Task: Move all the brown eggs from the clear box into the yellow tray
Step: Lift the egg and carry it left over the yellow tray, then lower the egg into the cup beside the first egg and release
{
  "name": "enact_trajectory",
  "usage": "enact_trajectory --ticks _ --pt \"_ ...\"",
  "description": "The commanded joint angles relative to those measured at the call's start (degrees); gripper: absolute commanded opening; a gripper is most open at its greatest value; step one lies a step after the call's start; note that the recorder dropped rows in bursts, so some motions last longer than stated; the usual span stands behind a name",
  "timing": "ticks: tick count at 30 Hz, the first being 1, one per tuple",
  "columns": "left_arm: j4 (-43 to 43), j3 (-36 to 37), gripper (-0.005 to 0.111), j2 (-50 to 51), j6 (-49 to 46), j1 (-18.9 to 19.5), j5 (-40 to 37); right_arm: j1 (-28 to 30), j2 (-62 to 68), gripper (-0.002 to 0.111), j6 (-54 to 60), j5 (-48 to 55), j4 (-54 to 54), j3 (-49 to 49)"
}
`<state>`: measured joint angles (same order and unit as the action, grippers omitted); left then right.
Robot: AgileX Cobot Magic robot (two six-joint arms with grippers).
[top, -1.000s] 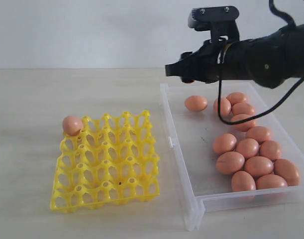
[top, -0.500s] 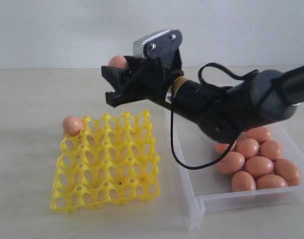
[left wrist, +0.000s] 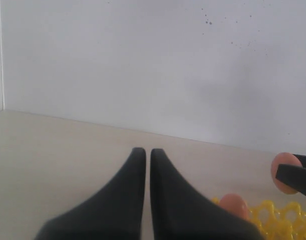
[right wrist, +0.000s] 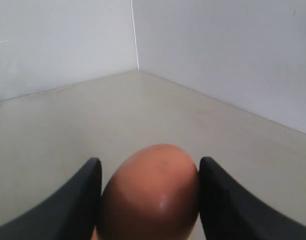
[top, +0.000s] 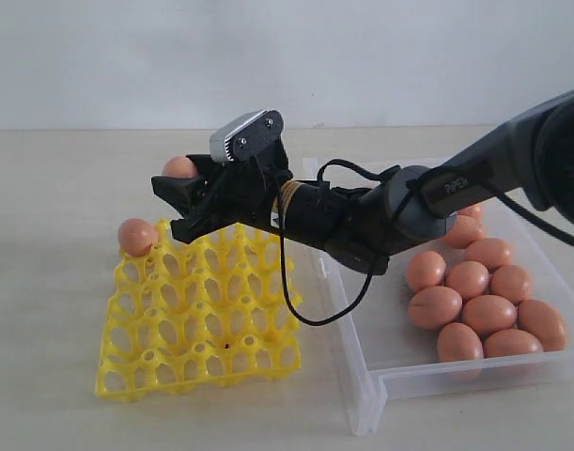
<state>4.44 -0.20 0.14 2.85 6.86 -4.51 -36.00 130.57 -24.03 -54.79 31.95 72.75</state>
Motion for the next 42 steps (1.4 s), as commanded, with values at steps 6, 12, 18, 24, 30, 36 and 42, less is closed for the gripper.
enact_trajectory --ticks 6,12,18,24,30,36,42 --pt "0.51 0.2 0.004 -0.14 0.51 -0.1 0.2 0.0 2.05 0.0 -0.49 0.29 2.99 2.37" --pt "0.51 0.2 0.004 -0.14 0.51 -0.1 0.2 0.0 2.05 0.0 -0.49 3.55 3.1 2.37" --pt "0.51 0.2 0.004 -0.14 0.51 -0.1 0.05 -0.23 2.05 0.0 -0.49 4.13 3.42 2.37" --pt "0.51 0.2 0.004 -0.14 0.51 -0.1 0.05 -1.46 2.05 0.0 1.24 4.99 3.57 2.81" --pt "0.51 0.2 0.004 -0.14 0.51 -0.1 0.05 -1.67 2.15 0.0 1.49 7.14 2.18 2.81" --pt "0.51 0.2 0.004 -0.14 0.51 -0.1 0.21 -1.82 2.15 0.0 1.49 7.19 2.18 2.81" --pt "0.51 0.2 0.004 -0.14 0.51 -0.1 0.21 -1.8 2.15 0.0 2.47 7.75 0.95 2.81"
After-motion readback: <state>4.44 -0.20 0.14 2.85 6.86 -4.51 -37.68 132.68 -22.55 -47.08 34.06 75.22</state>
